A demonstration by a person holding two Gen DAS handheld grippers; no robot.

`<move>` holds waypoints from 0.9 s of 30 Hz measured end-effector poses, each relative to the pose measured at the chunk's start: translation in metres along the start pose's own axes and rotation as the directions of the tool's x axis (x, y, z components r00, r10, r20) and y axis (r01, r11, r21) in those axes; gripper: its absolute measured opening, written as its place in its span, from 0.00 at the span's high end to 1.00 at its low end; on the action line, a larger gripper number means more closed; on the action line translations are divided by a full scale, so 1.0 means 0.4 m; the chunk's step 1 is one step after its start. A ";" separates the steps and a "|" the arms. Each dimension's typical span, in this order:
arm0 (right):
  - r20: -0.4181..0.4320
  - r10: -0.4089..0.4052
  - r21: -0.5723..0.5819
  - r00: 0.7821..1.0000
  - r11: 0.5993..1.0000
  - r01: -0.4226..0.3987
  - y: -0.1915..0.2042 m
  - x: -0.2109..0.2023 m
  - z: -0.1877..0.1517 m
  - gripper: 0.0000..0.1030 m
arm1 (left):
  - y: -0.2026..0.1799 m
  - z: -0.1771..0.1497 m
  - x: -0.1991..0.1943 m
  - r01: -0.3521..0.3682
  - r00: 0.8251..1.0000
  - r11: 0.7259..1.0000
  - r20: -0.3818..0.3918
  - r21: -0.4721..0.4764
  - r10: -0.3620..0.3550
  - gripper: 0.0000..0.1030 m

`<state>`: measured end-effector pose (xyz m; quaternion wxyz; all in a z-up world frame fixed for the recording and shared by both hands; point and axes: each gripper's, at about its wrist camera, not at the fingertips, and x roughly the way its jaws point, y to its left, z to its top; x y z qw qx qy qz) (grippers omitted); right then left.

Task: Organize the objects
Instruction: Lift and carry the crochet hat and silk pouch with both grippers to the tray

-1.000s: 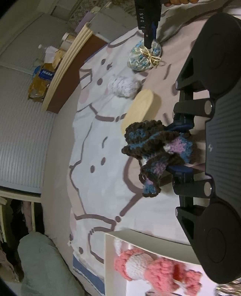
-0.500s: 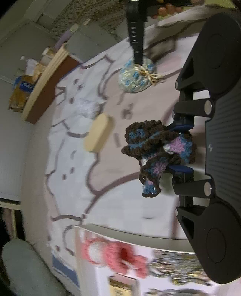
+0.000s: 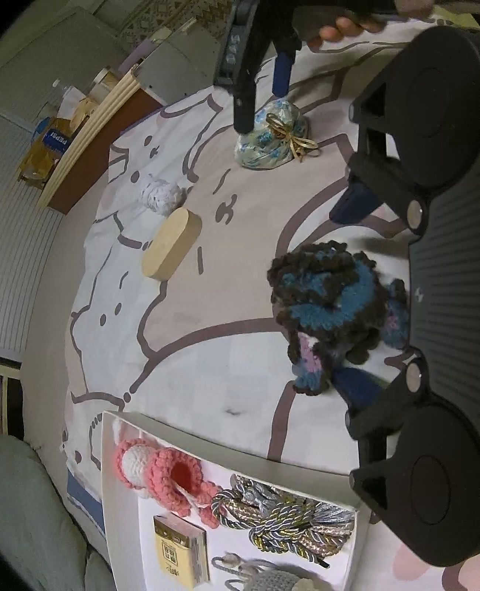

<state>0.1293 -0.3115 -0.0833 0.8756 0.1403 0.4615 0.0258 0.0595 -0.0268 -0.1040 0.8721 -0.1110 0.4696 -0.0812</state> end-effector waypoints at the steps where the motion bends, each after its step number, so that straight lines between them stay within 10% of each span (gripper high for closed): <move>1: -0.007 -0.018 -0.018 1.000 1.000 0.018 0.013 0.012 -0.004 0.07 | -0.001 -0.001 0.005 -0.006 1.000 1.000 -0.004 -0.004 0.006 0.13; 15: -0.006 -0.186 -0.101 0.983 0.978 0.184 0.054 0.095 -0.028 0.05 | 0.019 -0.003 0.058 -0.030 0.999 0.990 0.013 -0.141 0.032 0.14; 27: 0.022 -0.153 -0.166 0.988 0.974 0.154 0.058 0.078 -0.043 0.18 | 0.005 -0.003 0.055 -0.039 0.999 0.995 0.033 -0.091 0.042 0.44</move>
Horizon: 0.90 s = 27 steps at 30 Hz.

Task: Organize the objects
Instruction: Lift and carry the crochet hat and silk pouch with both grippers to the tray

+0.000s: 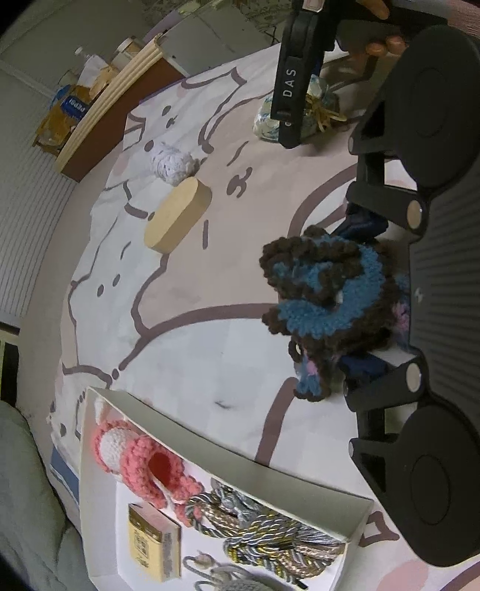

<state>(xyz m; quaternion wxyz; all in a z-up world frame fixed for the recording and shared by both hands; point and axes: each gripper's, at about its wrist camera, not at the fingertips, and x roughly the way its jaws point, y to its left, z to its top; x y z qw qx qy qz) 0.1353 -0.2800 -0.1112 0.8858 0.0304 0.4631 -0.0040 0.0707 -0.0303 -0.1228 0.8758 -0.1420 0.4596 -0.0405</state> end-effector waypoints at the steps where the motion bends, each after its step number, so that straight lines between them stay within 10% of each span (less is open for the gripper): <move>1: 0.004 0.000 -0.001 1.000 1.000 0.000 0.003 -0.002 0.003 0.18 | -0.002 0.002 -0.005 0.007 1.000 1.000 0.005 0.006 -0.007 0.44; 27: 0.250 0.128 -0.151 0.960 0.984 -0.092 0.107 -0.218 0.074 0.18 | 0.052 0.159 -0.220 0.042 0.962 0.997 0.268 0.061 -0.057 0.44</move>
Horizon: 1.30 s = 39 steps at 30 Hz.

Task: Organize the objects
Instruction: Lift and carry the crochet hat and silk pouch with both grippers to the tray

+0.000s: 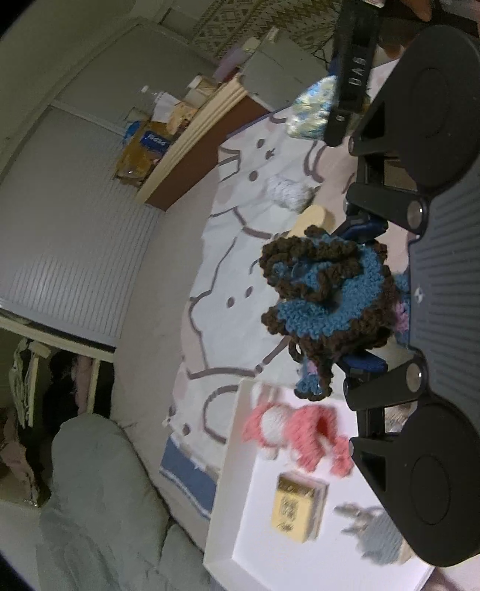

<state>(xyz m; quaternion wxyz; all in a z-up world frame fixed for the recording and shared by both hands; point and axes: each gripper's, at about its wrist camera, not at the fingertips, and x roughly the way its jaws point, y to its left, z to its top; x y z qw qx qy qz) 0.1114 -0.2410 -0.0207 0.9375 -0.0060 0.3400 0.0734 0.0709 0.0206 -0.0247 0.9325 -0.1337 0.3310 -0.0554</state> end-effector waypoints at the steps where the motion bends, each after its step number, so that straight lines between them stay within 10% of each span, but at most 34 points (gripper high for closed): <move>1: 0.000 0.002 -0.012 1.000 1.000 -0.002 0.013 0.001 0.003 0.18 | 0.010 0.012 -0.009 -0.003 1.000 1.000 0.011 -0.002 0.003 0.44; 24: 0.025 0.224 -0.100 0.974 0.970 -0.221 0.430 0.021 0.084 0.18 | 0.456 0.148 -0.172 -0.193 0.977 0.979 0.076 -0.066 0.198 0.44; 39: -0.090 0.445 -0.222 0.891 0.863 -0.454 0.806 0.108 0.003 0.18 | 0.691 0.169 -0.149 -0.170 0.985 0.984 0.004 -0.049 0.170 0.44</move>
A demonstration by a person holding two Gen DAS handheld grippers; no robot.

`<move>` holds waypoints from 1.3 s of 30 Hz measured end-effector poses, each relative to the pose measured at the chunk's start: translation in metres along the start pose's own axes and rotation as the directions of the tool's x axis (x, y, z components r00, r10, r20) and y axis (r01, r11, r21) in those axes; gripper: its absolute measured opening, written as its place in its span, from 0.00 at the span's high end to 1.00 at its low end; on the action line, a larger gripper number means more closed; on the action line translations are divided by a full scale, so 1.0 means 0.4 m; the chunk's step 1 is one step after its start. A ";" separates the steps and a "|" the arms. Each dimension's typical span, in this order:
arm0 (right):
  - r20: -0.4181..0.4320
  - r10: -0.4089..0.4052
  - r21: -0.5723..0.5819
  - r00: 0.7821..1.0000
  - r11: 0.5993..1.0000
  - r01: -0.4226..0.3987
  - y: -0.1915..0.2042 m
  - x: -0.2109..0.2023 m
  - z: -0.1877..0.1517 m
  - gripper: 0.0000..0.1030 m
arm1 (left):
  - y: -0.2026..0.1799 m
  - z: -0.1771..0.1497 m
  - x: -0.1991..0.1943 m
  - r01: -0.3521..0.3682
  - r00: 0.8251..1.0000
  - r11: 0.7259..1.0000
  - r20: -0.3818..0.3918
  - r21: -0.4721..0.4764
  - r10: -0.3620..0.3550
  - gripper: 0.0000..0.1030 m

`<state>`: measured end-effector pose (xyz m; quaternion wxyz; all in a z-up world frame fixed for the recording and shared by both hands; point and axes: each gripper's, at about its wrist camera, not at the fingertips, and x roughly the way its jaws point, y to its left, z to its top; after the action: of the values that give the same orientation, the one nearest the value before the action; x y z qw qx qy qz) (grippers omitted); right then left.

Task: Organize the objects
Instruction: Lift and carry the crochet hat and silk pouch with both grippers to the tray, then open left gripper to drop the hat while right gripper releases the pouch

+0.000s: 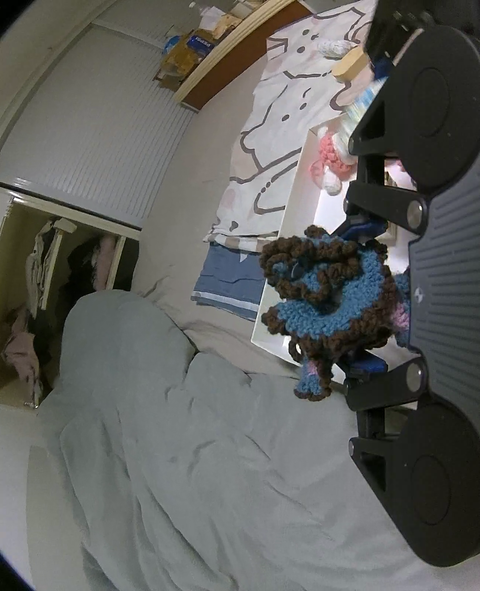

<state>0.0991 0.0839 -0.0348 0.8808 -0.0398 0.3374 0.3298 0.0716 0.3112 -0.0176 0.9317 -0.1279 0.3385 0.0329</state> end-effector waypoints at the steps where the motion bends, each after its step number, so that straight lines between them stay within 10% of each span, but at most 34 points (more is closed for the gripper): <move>1: -0.011 0.014 -0.014 1.000 1.000 -0.014 0.020 0.020 -0.004 0.18 | 0.008 0.002 0.008 0.013 1.000 1.000 -0.008 -0.001 -0.013 0.44; 24: -0.106 0.158 0.051 0.982 0.987 -0.154 0.110 0.154 -0.066 0.12 | 0.034 -0.012 0.164 0.089 0.992 0.995 -0.089 0.046 -0.084 0.44; 29: -0.111 0.167 0.057 0.980 0.985 -0.161 0.096 0.131 -0.070 0.13 | 0.025 -0.014 0.170 0.027 0.996 0.998 -0.081 0.055 -0.022 0.10; 39: -0.102 0.156 0.062 0.982 0.987 -0.150 0.064 0.120 -0.054 0.14 | 0.018 -0.014 0.119 -0.012 0.996 0.997 -0.091 0.079 0.019 0.10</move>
<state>0.0979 0.1243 -0.0773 0.8343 -0.0075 0.3950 0.3845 0.1038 0.3154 -0.0538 0.9191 -0.0901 0.3831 0.0209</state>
